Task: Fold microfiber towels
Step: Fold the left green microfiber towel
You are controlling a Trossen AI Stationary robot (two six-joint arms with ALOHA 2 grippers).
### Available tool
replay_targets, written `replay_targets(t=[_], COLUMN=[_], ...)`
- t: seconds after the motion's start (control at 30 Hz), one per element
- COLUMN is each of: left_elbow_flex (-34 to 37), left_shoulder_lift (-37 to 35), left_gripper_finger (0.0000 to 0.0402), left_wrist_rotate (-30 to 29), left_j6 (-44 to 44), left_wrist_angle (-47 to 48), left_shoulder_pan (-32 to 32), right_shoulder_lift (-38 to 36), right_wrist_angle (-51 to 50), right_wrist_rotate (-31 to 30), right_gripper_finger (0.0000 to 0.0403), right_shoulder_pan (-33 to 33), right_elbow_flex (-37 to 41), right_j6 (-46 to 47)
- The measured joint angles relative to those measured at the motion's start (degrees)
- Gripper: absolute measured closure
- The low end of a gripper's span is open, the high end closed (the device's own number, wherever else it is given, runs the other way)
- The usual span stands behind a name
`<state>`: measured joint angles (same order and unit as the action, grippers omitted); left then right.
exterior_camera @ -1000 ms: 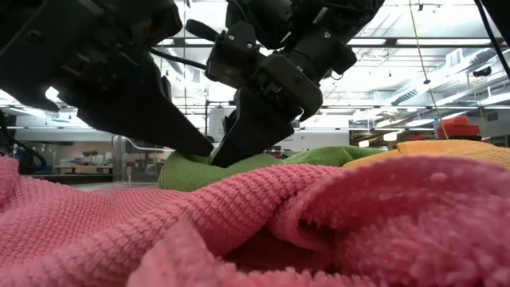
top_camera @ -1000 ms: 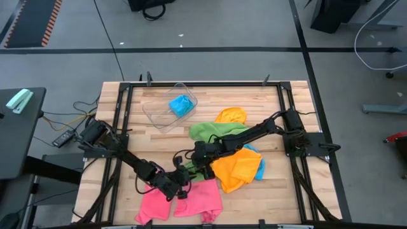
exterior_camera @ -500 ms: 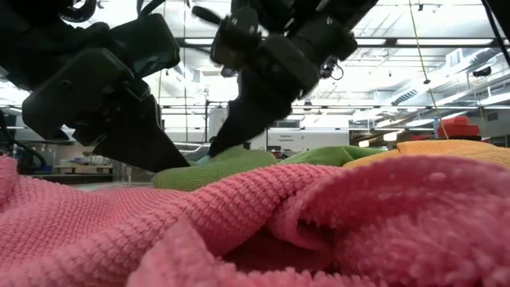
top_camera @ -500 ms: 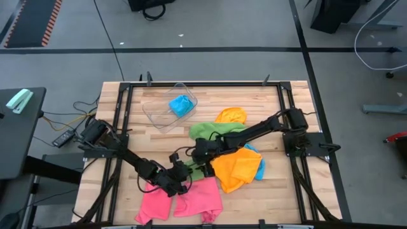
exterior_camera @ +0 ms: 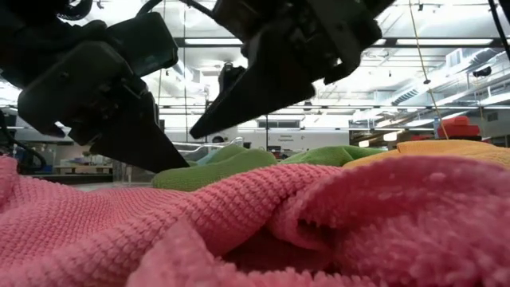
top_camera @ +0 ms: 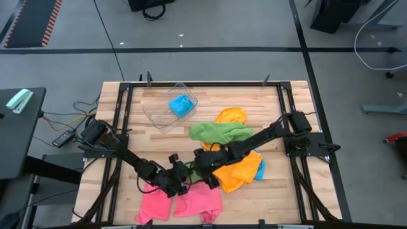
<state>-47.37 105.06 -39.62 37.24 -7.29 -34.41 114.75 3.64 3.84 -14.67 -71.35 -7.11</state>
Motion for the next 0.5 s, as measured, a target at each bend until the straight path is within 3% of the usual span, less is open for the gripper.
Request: replay_targets(t=[0.5], left_elbow_flex=[0.00], left_shoulder_lift=[0.00], left_gripper_finger=[0.0349], left_wrist_rotate=[-0.01], left_j6=[1.17], left_wrist_angle=[-0.15], left_shoulder_pan=[-0.73], right_shoulder_lift=[-0.08], right_wrist_angle=[-0.41], right_wrist_rotate=[-1.10], right_gripper_finger=[0.0130], right_shoulder_pan=[3.03], right_elbow_flex=[6.33], right_j6=[6.79])
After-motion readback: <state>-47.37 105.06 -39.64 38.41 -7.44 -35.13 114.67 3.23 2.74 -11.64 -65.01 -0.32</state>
